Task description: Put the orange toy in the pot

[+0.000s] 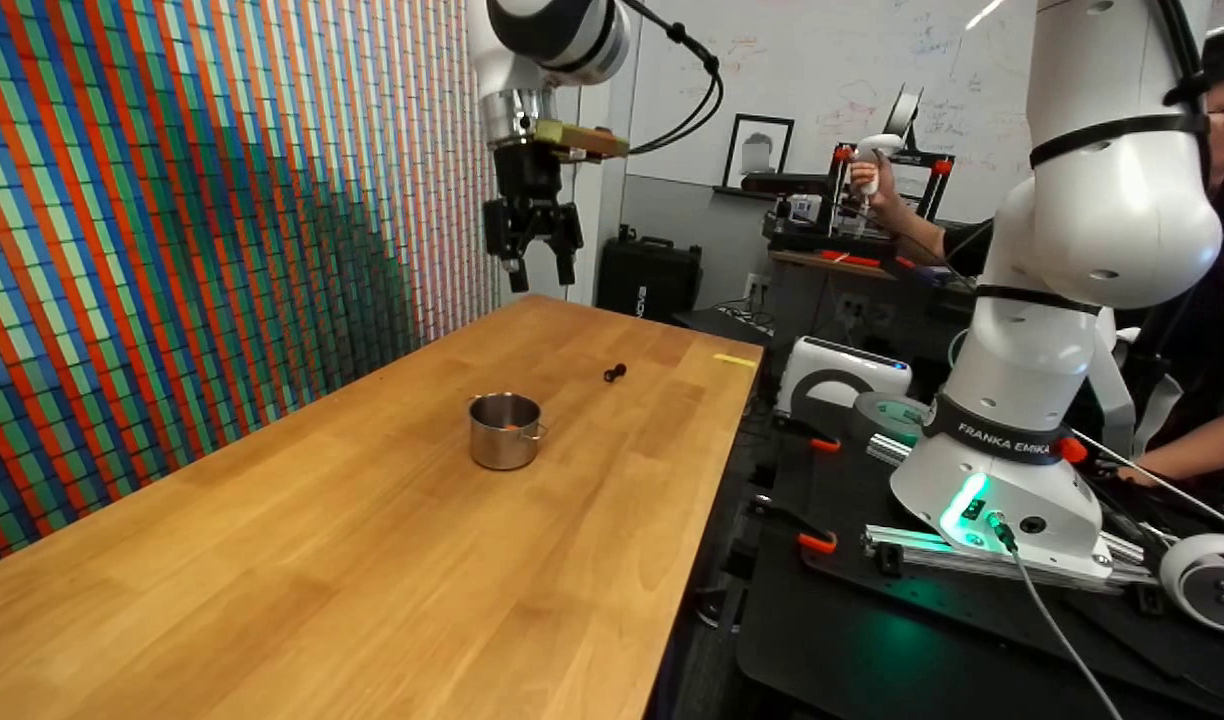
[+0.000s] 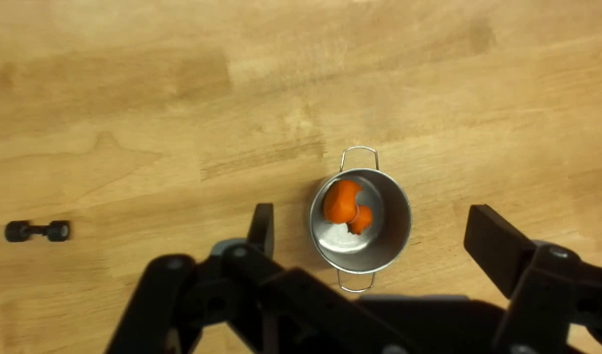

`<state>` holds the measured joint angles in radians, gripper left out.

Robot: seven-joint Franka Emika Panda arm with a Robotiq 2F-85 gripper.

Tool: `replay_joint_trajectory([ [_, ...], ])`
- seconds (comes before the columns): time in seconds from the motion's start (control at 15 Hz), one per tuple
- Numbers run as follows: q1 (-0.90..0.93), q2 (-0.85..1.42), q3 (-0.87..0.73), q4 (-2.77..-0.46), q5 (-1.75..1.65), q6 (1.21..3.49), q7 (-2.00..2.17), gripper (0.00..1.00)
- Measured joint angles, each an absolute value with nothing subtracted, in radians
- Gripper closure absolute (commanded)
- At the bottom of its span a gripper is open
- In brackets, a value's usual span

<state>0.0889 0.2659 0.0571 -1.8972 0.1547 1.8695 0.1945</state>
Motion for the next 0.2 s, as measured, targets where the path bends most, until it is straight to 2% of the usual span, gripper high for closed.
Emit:
replay_joint_trajectory([
  [0.2, 0.068, 0.224, 0.045, -1.826, 0.149, 1.685, 0.170, 0.00],
])
